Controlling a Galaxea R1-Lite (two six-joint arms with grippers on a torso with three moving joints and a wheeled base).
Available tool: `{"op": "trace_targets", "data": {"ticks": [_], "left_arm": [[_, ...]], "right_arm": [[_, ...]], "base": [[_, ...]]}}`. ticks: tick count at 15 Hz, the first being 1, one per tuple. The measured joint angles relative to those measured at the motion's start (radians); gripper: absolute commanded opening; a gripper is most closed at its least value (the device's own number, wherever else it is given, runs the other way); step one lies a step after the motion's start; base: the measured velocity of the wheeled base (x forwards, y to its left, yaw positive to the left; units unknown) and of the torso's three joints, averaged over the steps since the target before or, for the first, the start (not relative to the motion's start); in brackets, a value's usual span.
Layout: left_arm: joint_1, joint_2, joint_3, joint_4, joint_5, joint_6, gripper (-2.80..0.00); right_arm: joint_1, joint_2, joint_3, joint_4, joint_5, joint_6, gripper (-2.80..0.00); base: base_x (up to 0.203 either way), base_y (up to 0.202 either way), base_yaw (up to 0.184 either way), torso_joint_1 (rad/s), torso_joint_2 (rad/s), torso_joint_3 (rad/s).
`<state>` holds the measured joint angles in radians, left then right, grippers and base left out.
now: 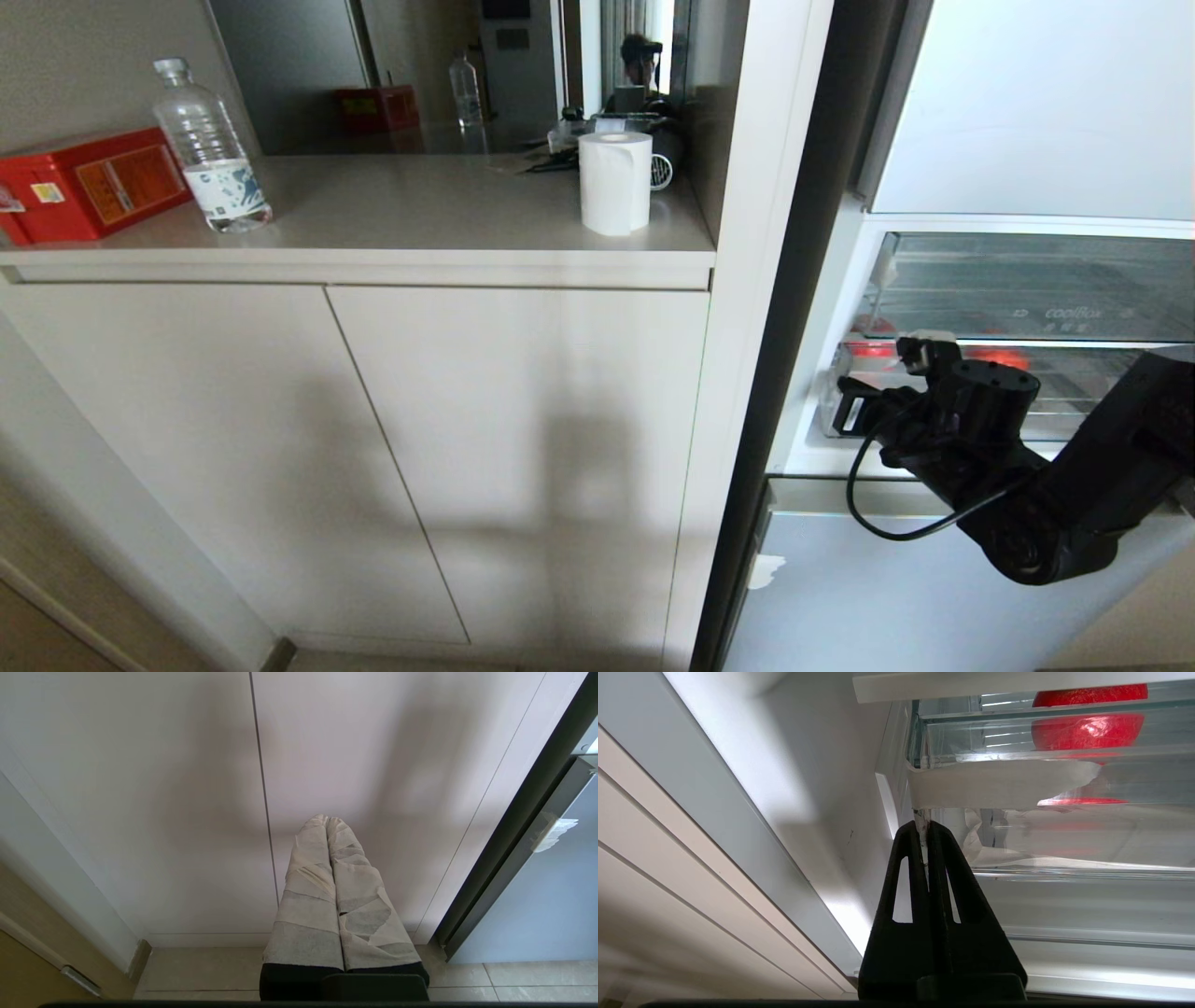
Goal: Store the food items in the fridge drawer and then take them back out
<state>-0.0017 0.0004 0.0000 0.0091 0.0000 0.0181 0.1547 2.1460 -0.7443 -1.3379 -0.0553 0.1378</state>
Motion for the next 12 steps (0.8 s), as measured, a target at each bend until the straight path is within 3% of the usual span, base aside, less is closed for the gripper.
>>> {"op": "trace_targets", "data": {"ticks": [5,12], "left_arm": [[0.0,0.0,0.0,0.0,0.0,0.0,-2.8],[0.0,0.0,0.0,0.0,0.0,0.0,-2.8]], "right_arm": [[0.003,-0.025,0.031,0.002,-0.014,0.0,-2.8],[0.039,-0.141,0.239,-0.053,-0.035,0.004,-2.8]], "base": [[0.0,0.0,0.0,0.0,0.0,0.0],[0.0,0.0,0.0,0.0,0.0,0.0]]}}
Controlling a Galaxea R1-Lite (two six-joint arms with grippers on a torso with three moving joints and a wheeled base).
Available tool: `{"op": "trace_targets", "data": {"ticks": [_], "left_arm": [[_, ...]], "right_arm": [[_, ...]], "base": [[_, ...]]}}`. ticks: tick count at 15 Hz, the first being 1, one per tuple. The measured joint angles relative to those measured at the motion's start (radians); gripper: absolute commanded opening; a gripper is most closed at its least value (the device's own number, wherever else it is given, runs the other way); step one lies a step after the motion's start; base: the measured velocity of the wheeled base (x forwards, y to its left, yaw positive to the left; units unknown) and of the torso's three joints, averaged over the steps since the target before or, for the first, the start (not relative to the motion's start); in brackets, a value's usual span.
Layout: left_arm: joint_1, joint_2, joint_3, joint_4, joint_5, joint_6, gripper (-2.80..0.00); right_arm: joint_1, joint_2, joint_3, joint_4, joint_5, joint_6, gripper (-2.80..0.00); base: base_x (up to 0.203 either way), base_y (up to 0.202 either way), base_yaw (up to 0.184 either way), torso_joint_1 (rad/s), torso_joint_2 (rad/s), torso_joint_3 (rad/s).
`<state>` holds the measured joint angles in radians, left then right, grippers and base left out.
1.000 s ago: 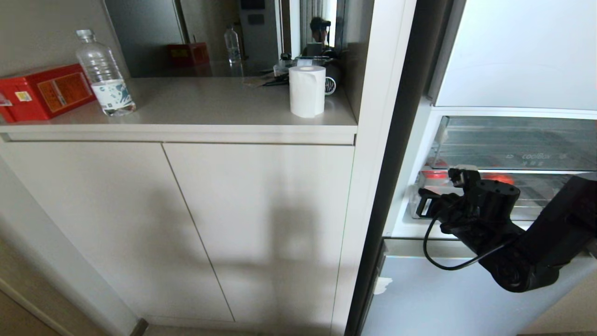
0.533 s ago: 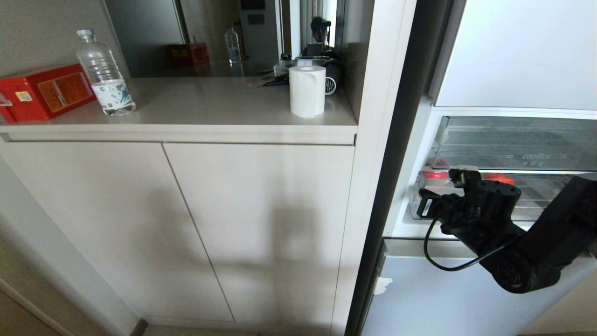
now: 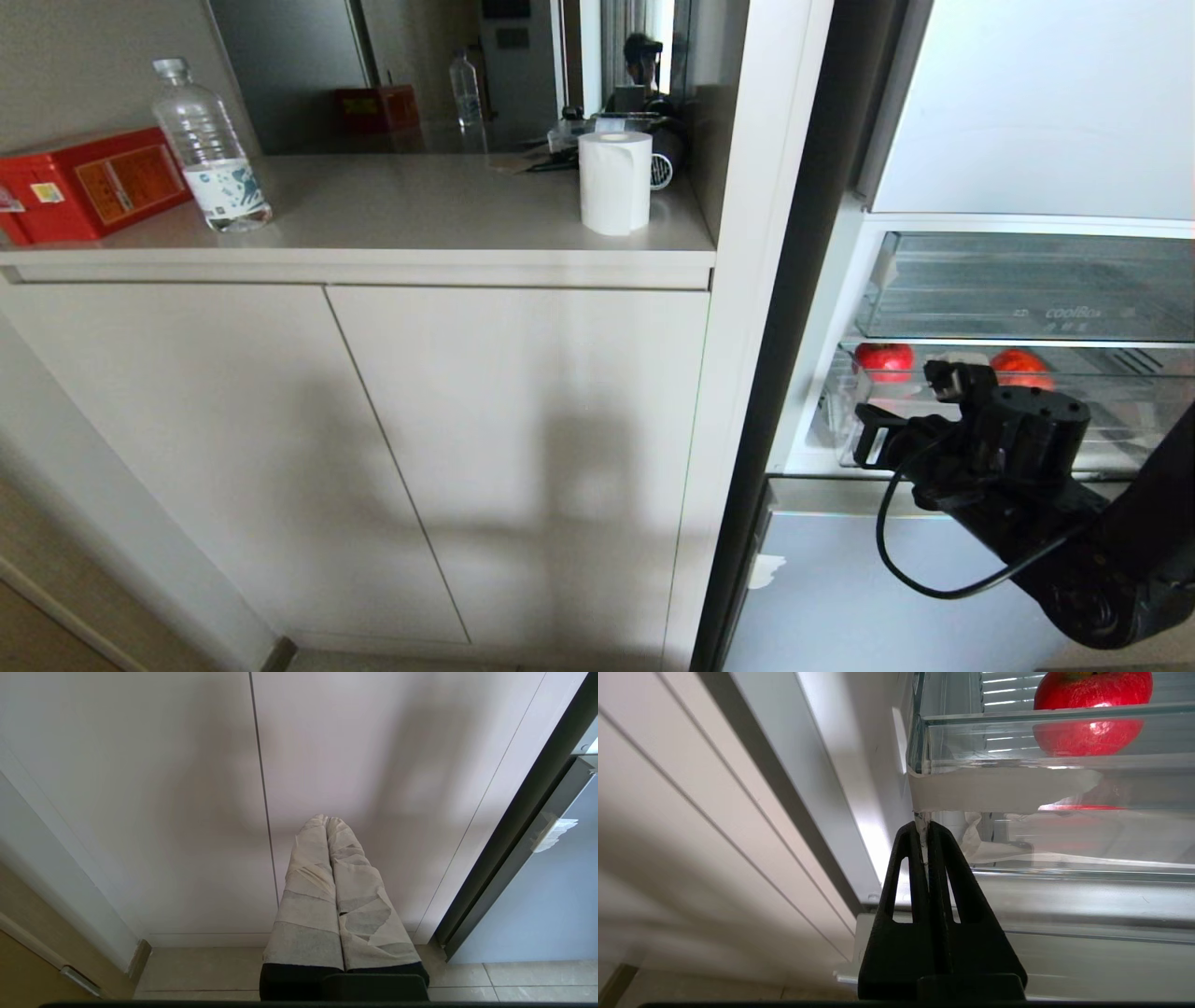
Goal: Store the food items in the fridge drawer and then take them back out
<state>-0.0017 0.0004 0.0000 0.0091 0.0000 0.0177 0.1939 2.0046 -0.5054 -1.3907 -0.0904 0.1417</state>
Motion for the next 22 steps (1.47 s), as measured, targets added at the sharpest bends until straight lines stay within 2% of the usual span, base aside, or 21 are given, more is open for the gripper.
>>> {"op": "trace_targets", "data": {"ticks": [4,7,18,22], "left_arm": [[0.0,0.0,0.0,0.0,0.0,0.0,-2.8],[0.0,0.0,0.0,0.0,0.0,0.0,-2.8],[0.0,0.0,0.0,0.0,0.0,0.0,-2.8],[0.0,0.0,0.0,0.0,0.0,0.0,-2.8]], "right_arm": [[0.017,-0.029,0.108,-0.085,-0.007,0.002,-2.8],[0.045,-0.036,0.187,-0.137,-0.044,0.002,-2.8],[0.073,-0.26,0.462,-0.122,-0.061,0.024,-2.8],[0.073,-0.352,0.502,-0.118,-0.09,0.033,-2.8]], "base": [[0.0,0.0,0.0,0.0,0.0,0.0],[0.0,0.0,0.0,0.0,0.0,0.0],[0.0,0.0,0.0,0.0,0.0,0.0],[0.0,0.0,0.0,0.0,0.0,0.0]]}}
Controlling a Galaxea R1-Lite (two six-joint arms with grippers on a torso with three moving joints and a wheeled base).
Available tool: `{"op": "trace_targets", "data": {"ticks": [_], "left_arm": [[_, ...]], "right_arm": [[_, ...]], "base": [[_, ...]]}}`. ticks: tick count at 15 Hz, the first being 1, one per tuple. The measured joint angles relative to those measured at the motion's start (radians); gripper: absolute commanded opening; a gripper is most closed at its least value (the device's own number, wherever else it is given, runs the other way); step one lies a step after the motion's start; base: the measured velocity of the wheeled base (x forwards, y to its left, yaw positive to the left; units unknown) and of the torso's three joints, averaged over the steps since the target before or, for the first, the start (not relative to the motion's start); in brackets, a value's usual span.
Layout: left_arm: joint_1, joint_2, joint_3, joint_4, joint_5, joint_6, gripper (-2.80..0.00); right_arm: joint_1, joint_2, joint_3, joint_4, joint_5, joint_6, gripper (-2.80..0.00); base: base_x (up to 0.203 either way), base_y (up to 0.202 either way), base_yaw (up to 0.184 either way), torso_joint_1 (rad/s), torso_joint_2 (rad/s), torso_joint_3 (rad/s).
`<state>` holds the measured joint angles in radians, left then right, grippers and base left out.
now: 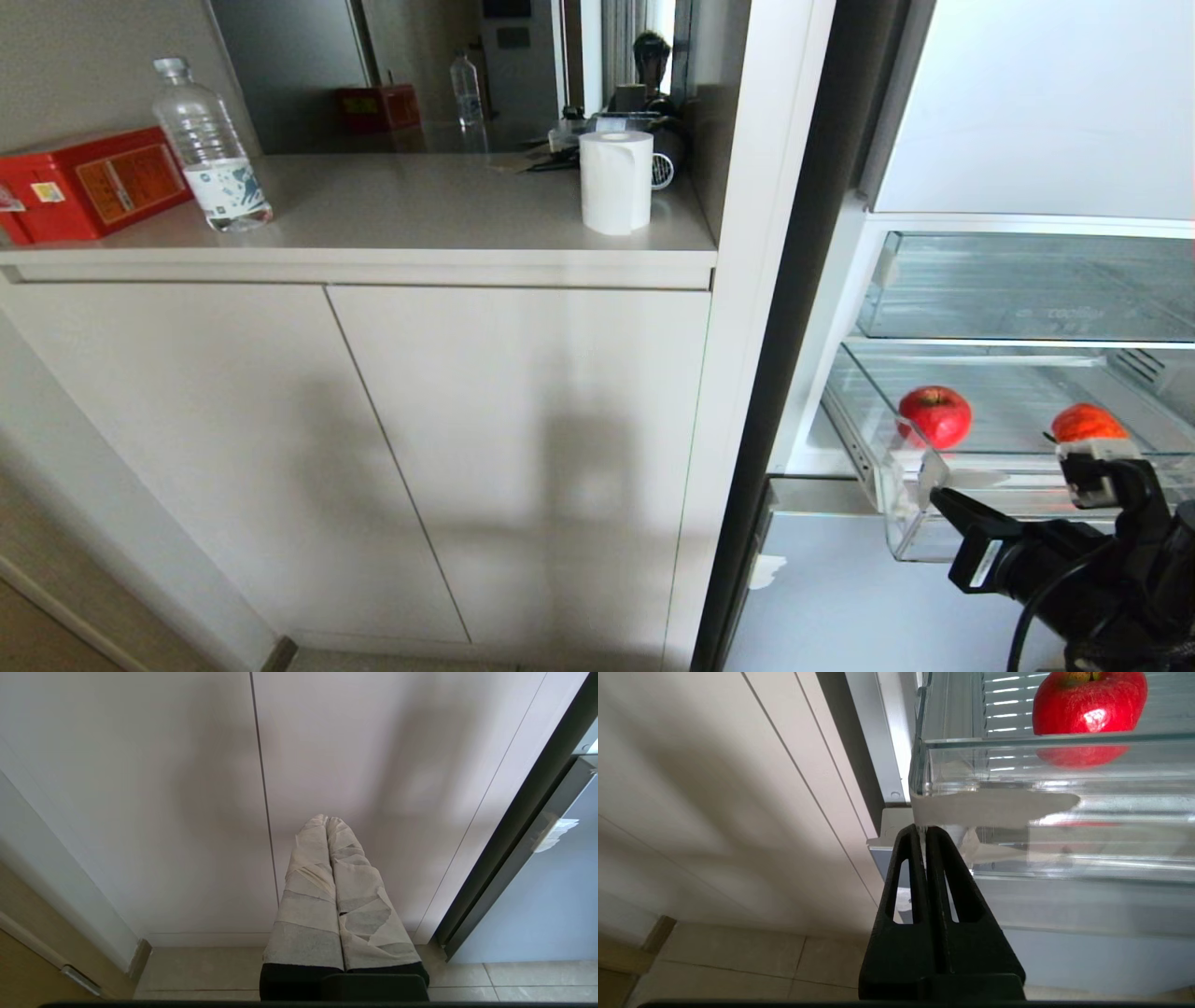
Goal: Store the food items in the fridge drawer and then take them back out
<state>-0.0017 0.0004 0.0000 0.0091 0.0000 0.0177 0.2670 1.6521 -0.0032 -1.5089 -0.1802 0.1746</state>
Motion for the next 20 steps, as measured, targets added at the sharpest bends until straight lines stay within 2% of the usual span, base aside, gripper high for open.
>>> {"op": "trace_targets", "data": {"ticks": [1,8,10,12,14,15,18,20], "left_arm": [[0.0,0.0,0.0,0.0,0.0,0.0,-2.8],[0.0,0.0,0.0,0.0,0.0,0.0,-2.8],[0.0,0.0,0.0,0.0,0.0,0.0,-2.8],[0.0,0.0,0.0,0.0,0.0,0.0,-2.8],[0.0,0.0,0.0,0.0,0.0,0.0,-2.8],[0.0,0.0,0.0,0.0,0.0,0.0,-2.8],[0.0,0.0,0.0,0.0,0.0,0.0,-2.8],[0.0,0.0,0.0,0.0,0.0,0.0,-2.8]], "right_arm": [[0.0,-0.013,0.001,-0.008,-0.009,0.0,0.0],[-0.004,-0.112,-0.029,0.035,-0.009,-0.029,0.0],[-0.035,-0.129,-0.079,0.073,-0.011,-0.053,0.0],[-0.081,-0.148,-0.171,0.165,-0.011,-0.06,0.0],[-0.127,-0.17,-0.323,0.326,-0.011,-0.068,0.0],[-0.151,-0.181,-0.42,0.452,-0.01,-0.073,0.0],[-0.212,-0.194,-0.718,0.922,0.007,-0.099,0.0],[-0.258,-0.167,-0.858,1.188,0.014,-0.117,0.0]], "base": [[0.0,0.0,0.0,0.0,0.0,0.0],[0.0,0.0,0.0,0.0,0.0,0.0],[0.0,0.0,0.0,0.0,0.0,0.0],[0.0,0.0,0.0,0.0,0.0,0.0],[0.0,0.0,0.0,0.0,0.0,0.0],[0.0,0.0,0.0,0.0,0.0,0.0],[0.0,0.0,0.0,0.0,0.0,0.0],[0.0,0.0,0.0,0.0,0.0,0.0]]}}
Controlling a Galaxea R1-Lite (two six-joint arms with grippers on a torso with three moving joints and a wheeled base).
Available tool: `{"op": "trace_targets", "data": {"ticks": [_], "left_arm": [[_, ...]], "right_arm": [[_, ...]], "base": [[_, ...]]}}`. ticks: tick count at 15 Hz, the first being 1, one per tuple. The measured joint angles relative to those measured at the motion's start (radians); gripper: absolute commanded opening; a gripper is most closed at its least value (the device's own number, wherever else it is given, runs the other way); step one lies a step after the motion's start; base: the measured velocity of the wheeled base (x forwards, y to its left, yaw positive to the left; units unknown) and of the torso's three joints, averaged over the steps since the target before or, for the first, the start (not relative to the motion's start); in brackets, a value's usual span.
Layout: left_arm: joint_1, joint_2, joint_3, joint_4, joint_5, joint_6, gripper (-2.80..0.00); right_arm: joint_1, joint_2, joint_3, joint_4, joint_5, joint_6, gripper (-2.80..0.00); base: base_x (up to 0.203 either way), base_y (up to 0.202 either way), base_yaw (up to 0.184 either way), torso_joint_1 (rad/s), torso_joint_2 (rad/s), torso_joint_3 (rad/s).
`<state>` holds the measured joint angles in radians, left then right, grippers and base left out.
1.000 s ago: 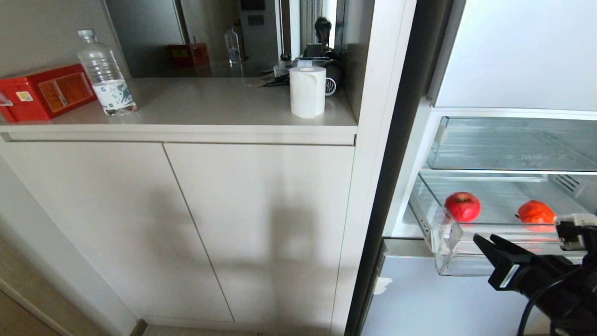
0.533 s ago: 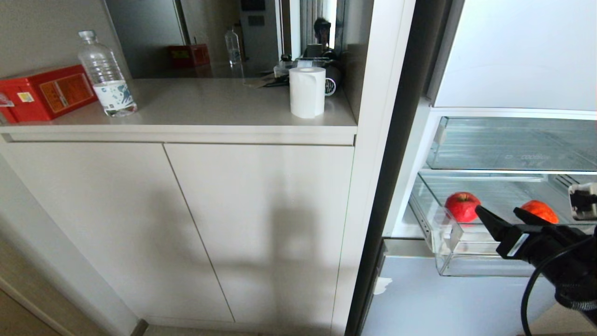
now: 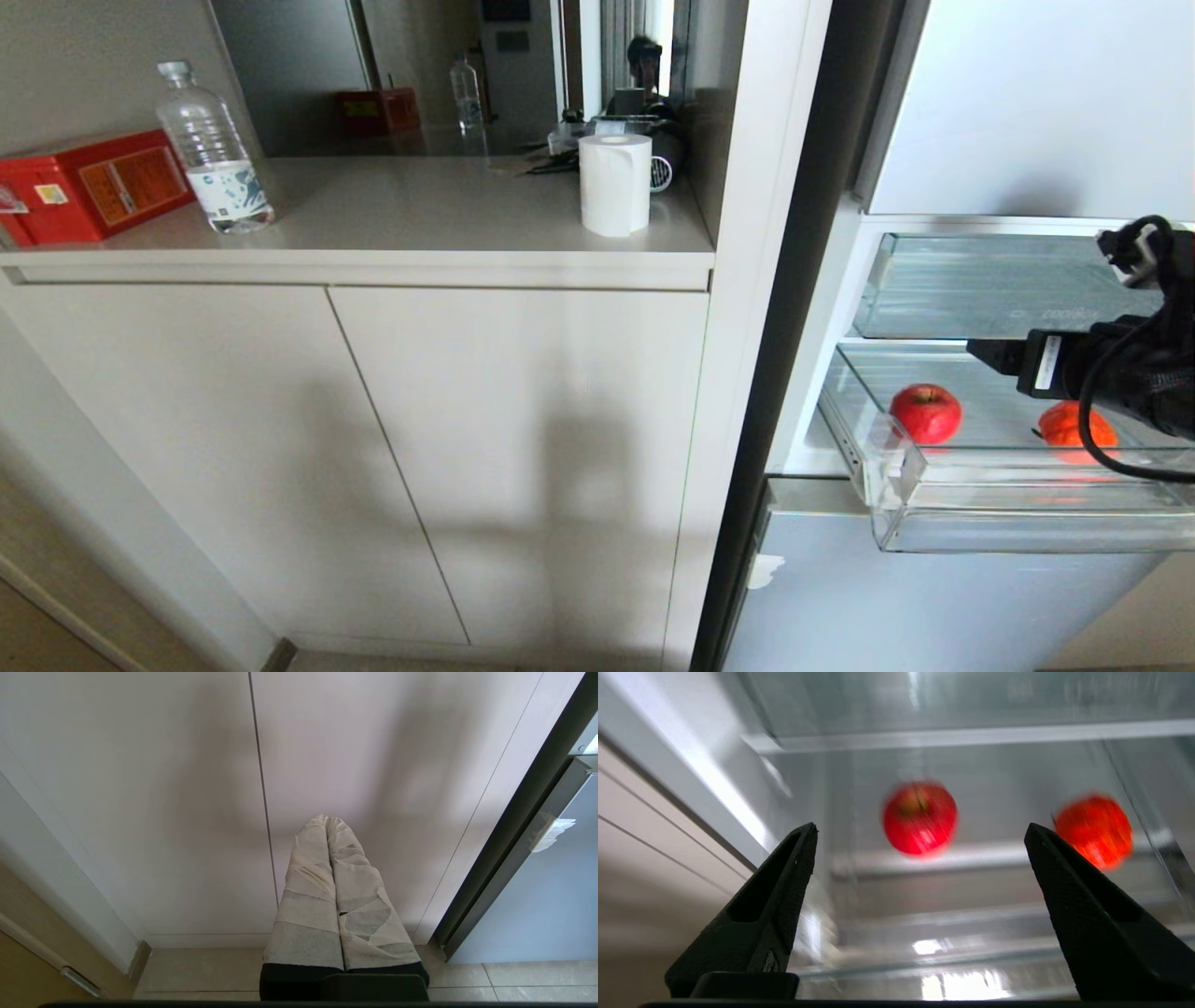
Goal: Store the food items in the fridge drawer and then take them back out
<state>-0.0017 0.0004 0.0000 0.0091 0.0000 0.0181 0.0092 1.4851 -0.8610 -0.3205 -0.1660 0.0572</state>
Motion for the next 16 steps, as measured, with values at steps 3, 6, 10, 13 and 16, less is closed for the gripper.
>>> {"op": "trace_targets", "data": {"ticks": [3,6,10,13,16], "left_arm": [[0.0,0.0,0.0,0.0,0.0,0.0,-2.8],[0.0,0.0,0.0,0.0,0.0,0.0,-2.8],[0.0,0.0,0.0,0.0,0.0,0.0,-2.8],[0.0,0.0,0.0,0.0,0.0,0.0,-2.8],[0.0,0.0,0.0,0.0,0.0,0.0,-2.8]], "right_arm": [[-0.079,0.083,-0.098,0.211,0.006,-0.064,0.0],[-0.11,0.144,-0.137,0.304,0.021,-0.078,0.0],[-0.129,0.187,-0.155,0.339,0.094,-0.072,0.0],[-0.133,0.164,-0.157,0.437,0.121,-0.07,0.0],[-0.146,0.094,-0.162,0.599,0.14,-0.066,0.0]], "base": [[0.0,0.0,0.0,0.0,0.0,0.0],[0.0,0.0,0.0,0.0,0.0,0.0],[0.0,0.0,0.0,0.0,0.0,0.0],[0.0,0.0,0.0,0.0,0.0,0.0],[0.0,0.0,0.0,0.0,0.0,0.0]]}}
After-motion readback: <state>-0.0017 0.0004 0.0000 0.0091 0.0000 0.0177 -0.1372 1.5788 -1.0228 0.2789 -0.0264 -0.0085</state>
